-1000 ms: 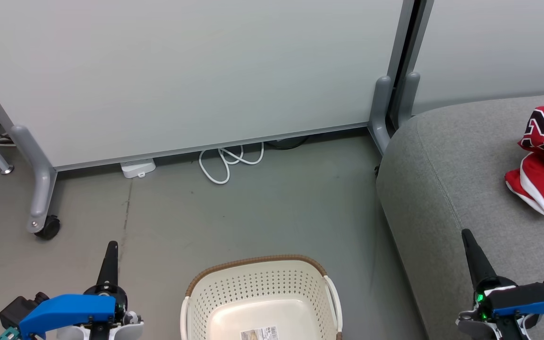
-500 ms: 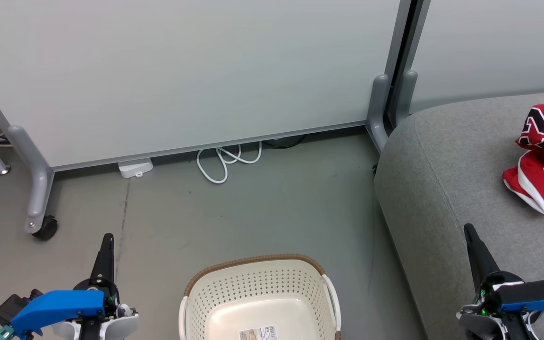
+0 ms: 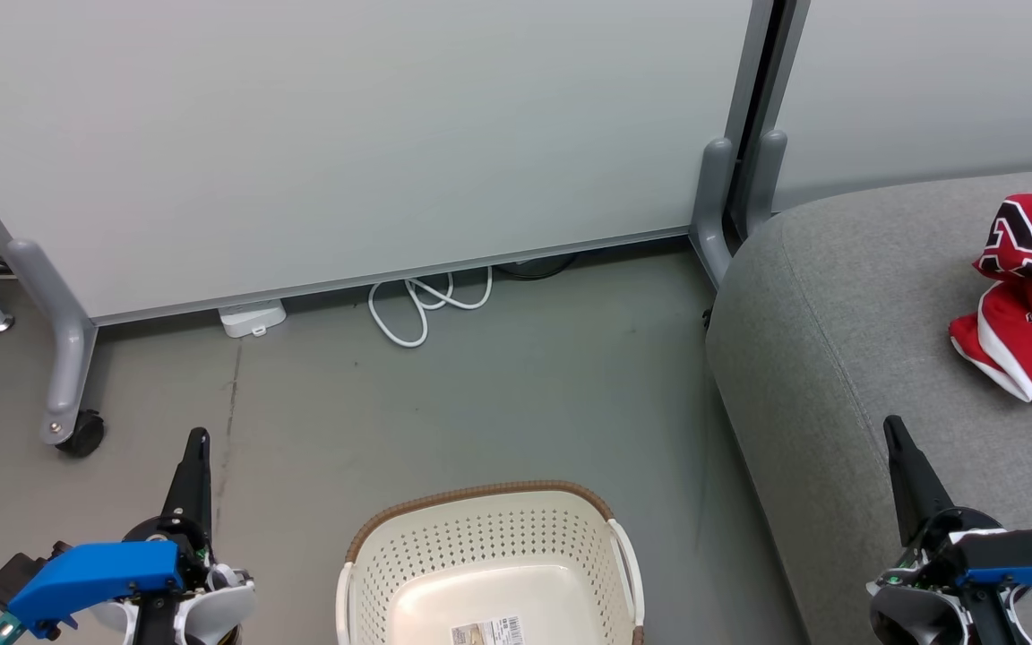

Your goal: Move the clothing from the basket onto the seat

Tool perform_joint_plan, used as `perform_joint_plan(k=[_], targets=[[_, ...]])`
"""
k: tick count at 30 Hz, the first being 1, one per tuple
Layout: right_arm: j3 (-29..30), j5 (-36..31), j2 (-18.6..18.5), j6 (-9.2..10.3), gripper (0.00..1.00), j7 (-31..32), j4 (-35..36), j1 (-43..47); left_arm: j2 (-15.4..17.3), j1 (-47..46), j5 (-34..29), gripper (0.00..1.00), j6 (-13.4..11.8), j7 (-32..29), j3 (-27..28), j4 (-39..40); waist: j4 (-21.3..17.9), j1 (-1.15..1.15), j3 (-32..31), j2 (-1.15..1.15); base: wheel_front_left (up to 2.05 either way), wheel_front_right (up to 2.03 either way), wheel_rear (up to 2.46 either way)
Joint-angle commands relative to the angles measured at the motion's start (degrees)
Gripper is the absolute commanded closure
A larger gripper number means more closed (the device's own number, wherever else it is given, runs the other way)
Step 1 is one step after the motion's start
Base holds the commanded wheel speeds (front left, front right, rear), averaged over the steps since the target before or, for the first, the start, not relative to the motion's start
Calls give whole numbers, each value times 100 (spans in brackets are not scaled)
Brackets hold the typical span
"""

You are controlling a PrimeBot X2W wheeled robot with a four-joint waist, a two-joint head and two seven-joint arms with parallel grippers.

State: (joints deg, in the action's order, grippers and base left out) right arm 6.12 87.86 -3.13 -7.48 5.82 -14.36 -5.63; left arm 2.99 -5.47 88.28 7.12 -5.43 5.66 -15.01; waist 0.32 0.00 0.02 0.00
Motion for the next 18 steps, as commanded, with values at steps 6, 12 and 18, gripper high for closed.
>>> perform_joint_plan(k=[6,12,18], targets=[[40,300,29,-2,100,55,40,-79,-11,-94,265,100,64,-83,73,83,-17,0,9,0,0,0,0],[53,474,35,-2,100,88,47,-97,-18,-113,422,100,66,-135,108,121,-32,0,16,0,0,0,0],[51,460,34,-2,100,85,46,-96,-16,-103,417,100,60,-132,106,119,-32,0,16,0,0,0,0]])
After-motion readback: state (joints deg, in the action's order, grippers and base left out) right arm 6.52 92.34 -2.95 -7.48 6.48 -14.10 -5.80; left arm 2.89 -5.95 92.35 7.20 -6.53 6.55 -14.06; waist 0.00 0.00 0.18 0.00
